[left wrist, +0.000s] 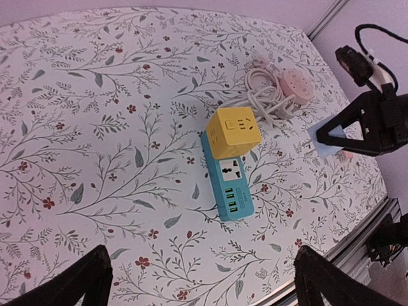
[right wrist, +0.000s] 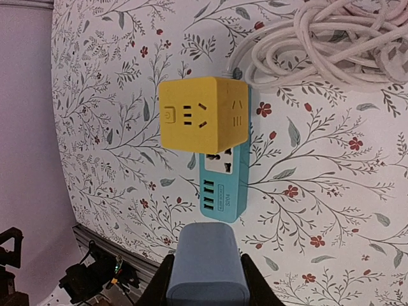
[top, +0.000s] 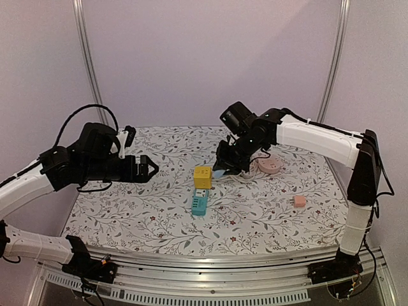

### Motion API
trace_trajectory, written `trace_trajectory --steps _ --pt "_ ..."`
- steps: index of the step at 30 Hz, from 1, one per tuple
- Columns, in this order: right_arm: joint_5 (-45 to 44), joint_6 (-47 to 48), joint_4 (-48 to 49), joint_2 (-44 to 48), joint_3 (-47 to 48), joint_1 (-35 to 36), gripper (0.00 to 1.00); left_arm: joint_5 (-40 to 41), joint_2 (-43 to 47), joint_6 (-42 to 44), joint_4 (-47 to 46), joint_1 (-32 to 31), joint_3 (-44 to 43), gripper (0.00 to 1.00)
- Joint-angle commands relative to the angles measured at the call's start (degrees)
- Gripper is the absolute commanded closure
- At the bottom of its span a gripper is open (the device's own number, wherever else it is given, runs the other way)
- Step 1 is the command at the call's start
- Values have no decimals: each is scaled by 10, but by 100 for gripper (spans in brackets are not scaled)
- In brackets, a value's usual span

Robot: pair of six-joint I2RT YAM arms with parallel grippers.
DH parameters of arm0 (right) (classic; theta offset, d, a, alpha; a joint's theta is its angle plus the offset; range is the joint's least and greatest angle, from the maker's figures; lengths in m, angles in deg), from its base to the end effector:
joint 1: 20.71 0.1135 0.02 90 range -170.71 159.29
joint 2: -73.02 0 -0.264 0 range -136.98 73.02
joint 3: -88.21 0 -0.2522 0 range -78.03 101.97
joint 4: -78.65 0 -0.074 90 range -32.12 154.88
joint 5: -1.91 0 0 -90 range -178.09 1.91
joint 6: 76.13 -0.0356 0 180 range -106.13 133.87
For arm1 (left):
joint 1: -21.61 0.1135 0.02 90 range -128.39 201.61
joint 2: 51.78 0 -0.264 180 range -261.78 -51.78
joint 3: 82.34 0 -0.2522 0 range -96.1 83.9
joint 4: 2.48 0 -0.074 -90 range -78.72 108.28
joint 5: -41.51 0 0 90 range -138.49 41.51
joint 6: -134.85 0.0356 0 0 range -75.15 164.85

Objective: Insert the plug

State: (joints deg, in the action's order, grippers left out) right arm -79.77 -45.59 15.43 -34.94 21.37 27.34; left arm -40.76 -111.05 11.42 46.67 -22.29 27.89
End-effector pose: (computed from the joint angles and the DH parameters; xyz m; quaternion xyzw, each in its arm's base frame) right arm 0.2705 0.3087 0.2948 0.0754 0.9560 0.2628 0.1062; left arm 0.1607 -0.1480 0.3181 0.0530 0.8981 -0.2226 0.3755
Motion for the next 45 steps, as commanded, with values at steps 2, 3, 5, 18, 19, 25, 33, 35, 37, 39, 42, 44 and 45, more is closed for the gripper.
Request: trace_trajectory --steps 2,3,5,18,19,25,33,35,37,39,42,44,45 --pt "18 -41 -12 -66 44 14 100 -19 36 15 37 9 27 1" --pt "20 -46 -12 -77 51 18 100 -14 43 19 41 9 29 0" --pt "19 -48 -14 -98 67 26 100 -7 53 27 47 9 32 1" --pt "-8 -64 -13 -178 88 38 100 8 101 83 59 9 63 1" --pt "-8 -64 -12 -184 88 39 100 8 104 85 59 9 67 0" --pt "-22 -64 -2 -199 97 40 100 15 133 90 57 9 92 0" --pt "-38 -58 -6 -210 117 40 100 14 167 89 42 9 117 1" --pt "-42 -58 -6 -207 115 40 100 14 172 89 39 9 120 1" --pt "-43 -59 -4 -206 111 40 100 16 173 89 38 9 121 1" --pt "-38 -57 6 -210 106 41 100 16 174 90 37 9 122 1" --pt "-31 -55 21 -216 105 44 100 15 175 89 37 9 124 1" --pt "-29 -54 25 -222 106 45 100 14 175 89 36 9 125 1" --pt "-29 -56 23 -225 105 45 100 14 175 90 36 9 125 1"
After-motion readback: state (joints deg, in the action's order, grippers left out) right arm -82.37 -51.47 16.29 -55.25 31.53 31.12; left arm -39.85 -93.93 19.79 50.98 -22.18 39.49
